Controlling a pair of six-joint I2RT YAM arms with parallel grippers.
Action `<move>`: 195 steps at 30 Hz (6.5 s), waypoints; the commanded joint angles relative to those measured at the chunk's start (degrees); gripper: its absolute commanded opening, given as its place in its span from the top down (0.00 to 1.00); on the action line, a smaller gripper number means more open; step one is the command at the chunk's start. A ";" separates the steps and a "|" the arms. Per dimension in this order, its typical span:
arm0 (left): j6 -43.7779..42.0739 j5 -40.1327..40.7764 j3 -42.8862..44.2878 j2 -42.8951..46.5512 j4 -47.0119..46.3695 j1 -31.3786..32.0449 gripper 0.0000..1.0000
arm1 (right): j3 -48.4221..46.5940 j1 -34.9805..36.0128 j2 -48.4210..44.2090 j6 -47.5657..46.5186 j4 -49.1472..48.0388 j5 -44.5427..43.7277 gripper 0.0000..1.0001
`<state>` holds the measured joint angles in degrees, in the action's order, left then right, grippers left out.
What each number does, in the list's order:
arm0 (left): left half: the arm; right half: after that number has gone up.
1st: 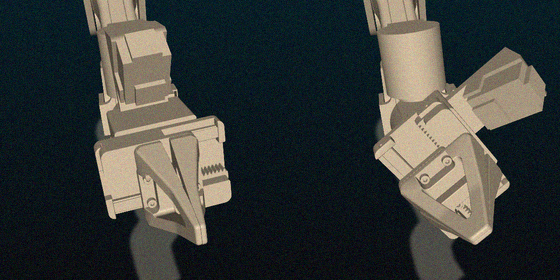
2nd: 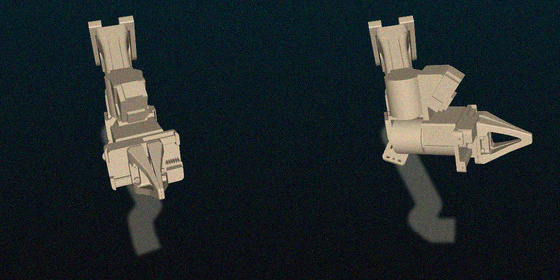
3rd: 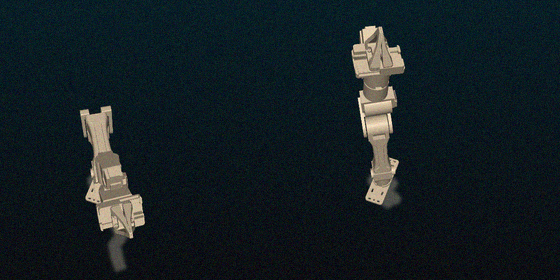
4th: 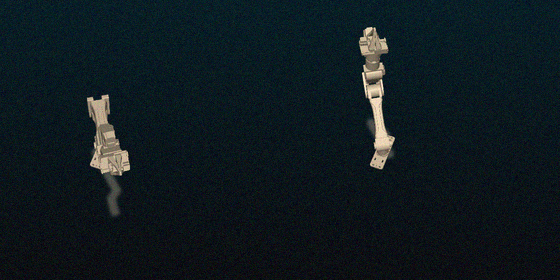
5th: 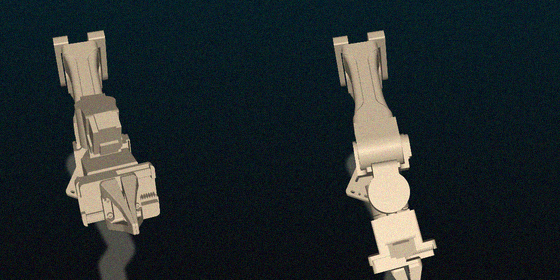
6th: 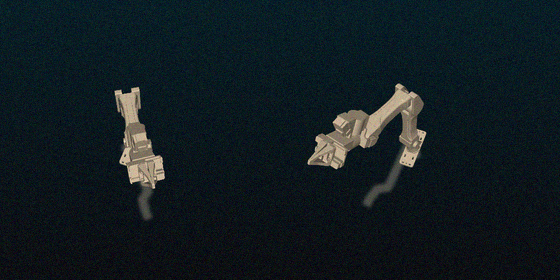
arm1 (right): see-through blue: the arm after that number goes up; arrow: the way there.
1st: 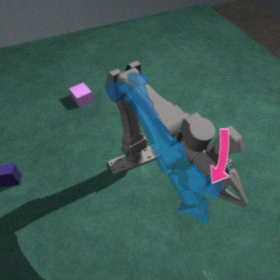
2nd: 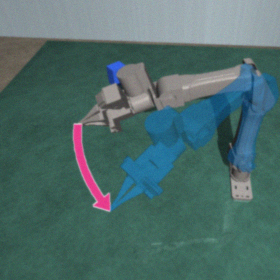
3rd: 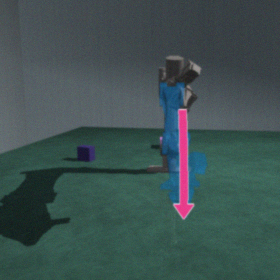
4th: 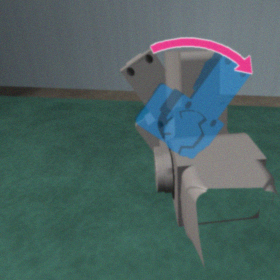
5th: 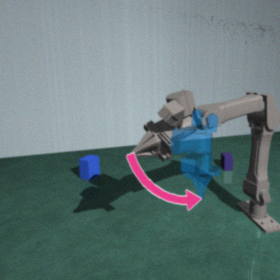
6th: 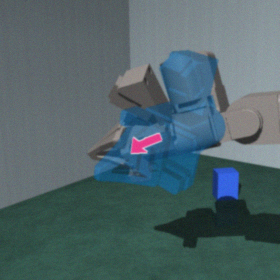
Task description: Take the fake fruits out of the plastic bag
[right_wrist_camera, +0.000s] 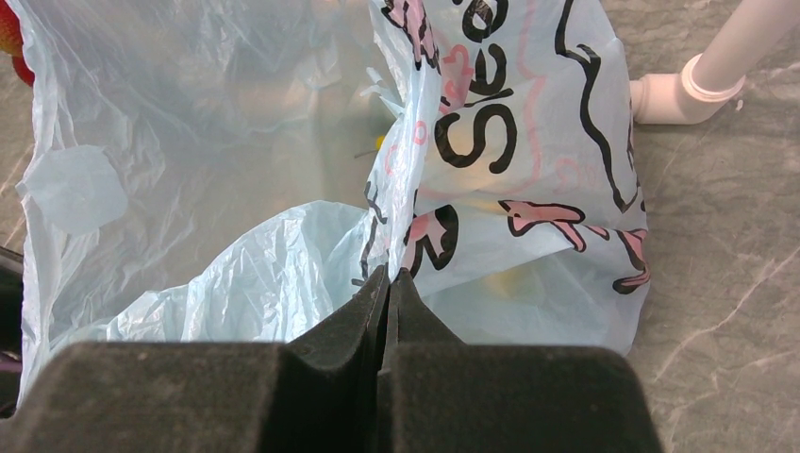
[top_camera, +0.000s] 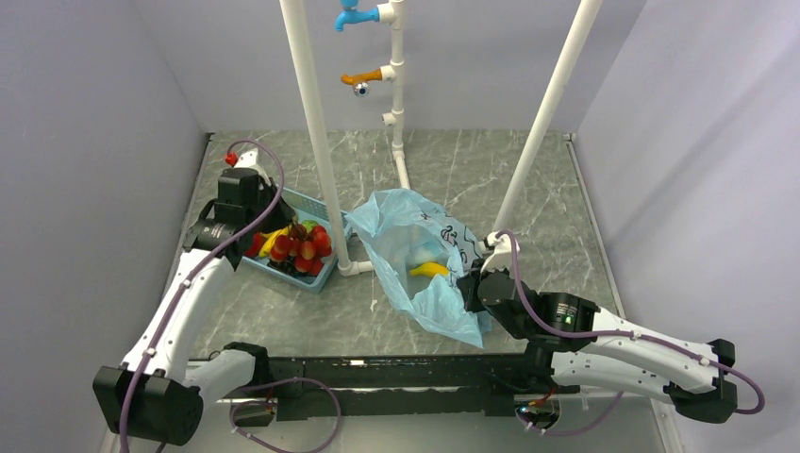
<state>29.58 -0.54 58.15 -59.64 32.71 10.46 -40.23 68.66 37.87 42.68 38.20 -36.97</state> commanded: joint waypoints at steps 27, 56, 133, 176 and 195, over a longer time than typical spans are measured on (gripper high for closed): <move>16.99 -30.87 -24.46 33.03 -16.77 12.85 0.26 | -0.75 -0.11 1.76 -3.93 -2.68 4.67 1.00; 17.80 12.45 -10.20 -13.42 -34.11 57.80 0.56 | -1.90 -0.02 -3.40 13.03 13.91 10.75 1.00; 13.44 10.32 -10.52 -13.93 -32.32 60.03 0.61 | -1.53 -0.02 -6.07 10.24 8.89 6.56 1.00; 13.15 4.53 -20.63 10.16 -51.38 54.05 0.59 | 2.46 -0.01 -5.57 9.97 7.70 5.69 1.00; 18.40 36.60 -4.03 22.95 24.07 53.85 0.65 | 2.34 -0.03 -3.04 8.14 4.48 5.44 1.00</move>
<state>44.18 26.15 52.07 -33.67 37.95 64.69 -37.60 68.60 34.06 52.05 45.58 -30.02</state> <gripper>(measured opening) 0.649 0.008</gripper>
